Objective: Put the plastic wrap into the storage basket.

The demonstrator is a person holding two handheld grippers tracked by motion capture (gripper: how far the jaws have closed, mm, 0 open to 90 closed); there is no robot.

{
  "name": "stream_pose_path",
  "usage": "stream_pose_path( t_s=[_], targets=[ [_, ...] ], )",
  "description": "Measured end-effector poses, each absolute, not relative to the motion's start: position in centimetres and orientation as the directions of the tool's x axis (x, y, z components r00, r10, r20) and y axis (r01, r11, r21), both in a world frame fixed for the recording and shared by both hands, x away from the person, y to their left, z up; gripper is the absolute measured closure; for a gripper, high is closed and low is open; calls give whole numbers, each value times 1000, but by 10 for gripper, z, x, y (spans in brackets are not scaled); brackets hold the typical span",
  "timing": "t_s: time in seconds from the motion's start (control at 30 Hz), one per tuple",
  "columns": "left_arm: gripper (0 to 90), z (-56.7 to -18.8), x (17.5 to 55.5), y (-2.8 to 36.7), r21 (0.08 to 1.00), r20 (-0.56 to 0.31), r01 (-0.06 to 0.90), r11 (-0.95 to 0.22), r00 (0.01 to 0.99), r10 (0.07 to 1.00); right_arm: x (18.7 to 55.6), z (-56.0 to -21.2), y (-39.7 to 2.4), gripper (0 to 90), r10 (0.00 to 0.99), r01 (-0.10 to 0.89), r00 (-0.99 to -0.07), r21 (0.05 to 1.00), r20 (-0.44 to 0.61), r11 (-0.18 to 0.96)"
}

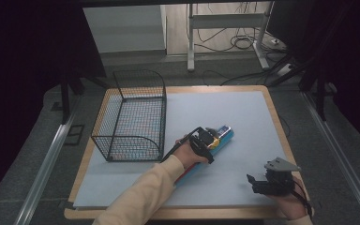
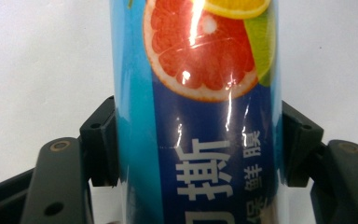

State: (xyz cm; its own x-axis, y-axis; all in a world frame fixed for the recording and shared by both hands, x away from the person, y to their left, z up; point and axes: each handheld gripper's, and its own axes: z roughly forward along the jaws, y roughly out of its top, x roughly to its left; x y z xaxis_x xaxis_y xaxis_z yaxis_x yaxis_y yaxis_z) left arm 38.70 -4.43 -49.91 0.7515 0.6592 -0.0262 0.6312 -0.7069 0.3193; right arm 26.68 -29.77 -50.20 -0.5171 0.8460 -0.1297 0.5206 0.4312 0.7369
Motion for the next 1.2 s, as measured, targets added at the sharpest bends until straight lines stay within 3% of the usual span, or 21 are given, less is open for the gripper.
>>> stream_pose_path(
  t_s=[1.2],
  targets=[
    [318,-418,382,-29,432,-16,566,-703,784,621,266,-499,-298,97,843,499,-522,754,-131,427]
  ],
)
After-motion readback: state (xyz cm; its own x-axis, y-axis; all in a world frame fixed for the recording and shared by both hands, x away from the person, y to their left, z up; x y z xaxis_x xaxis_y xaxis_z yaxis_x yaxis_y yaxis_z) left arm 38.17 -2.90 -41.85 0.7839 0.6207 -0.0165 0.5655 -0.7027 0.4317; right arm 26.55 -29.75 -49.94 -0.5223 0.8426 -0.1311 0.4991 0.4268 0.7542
